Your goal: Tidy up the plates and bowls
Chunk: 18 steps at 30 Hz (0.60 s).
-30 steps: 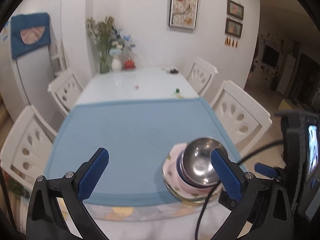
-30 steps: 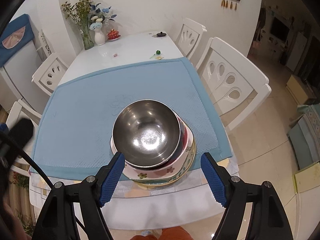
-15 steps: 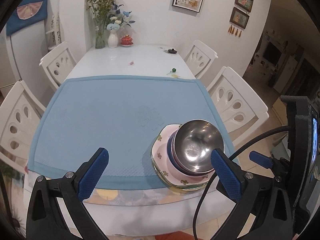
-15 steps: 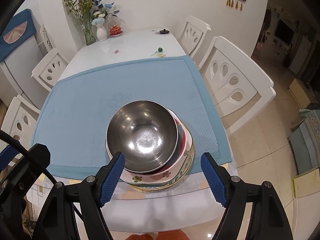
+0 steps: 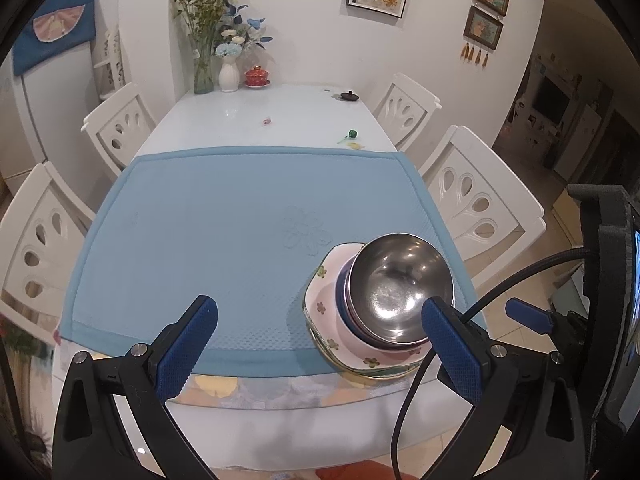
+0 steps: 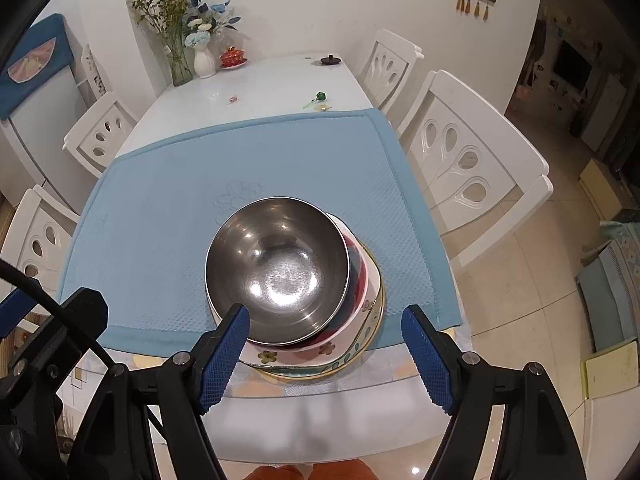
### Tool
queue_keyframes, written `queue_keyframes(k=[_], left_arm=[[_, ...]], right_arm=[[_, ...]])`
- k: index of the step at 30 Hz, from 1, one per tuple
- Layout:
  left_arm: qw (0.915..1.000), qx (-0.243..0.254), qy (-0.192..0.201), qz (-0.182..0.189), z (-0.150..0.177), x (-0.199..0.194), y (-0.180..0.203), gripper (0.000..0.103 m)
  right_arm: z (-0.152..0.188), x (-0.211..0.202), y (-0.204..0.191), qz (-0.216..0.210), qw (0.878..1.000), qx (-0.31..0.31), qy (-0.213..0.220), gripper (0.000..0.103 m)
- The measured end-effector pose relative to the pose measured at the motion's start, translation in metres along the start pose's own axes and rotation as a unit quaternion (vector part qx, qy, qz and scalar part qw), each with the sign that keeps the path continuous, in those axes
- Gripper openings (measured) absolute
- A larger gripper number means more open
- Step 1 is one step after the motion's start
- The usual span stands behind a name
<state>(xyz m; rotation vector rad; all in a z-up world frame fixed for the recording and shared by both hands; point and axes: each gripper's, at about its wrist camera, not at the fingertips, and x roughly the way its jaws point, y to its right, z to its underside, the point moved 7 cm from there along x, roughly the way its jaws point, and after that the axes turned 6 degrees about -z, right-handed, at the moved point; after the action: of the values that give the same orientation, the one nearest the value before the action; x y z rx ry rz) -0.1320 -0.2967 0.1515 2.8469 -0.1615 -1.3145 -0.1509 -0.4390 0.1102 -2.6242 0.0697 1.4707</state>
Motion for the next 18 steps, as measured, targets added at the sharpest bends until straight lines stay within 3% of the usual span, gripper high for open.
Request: queue_keyframes(k=[9,18], left_arm=[[0.9987,0.011,0.027,-0.043,-0.0050,-0.0050,-0.0029,0.102],[0.9988,0.010,0.025,-0.040,-0.0041,-0.0063,-0.0025,0.102]], right_arm=[[-0.0008,0.0031,-0.0016,-0.004,1.000,-0.003,-0.003,0.076],[-0.0003,0.0040,-0.0035,-0.006,1.000,-0.005,-0.004,0.076]])
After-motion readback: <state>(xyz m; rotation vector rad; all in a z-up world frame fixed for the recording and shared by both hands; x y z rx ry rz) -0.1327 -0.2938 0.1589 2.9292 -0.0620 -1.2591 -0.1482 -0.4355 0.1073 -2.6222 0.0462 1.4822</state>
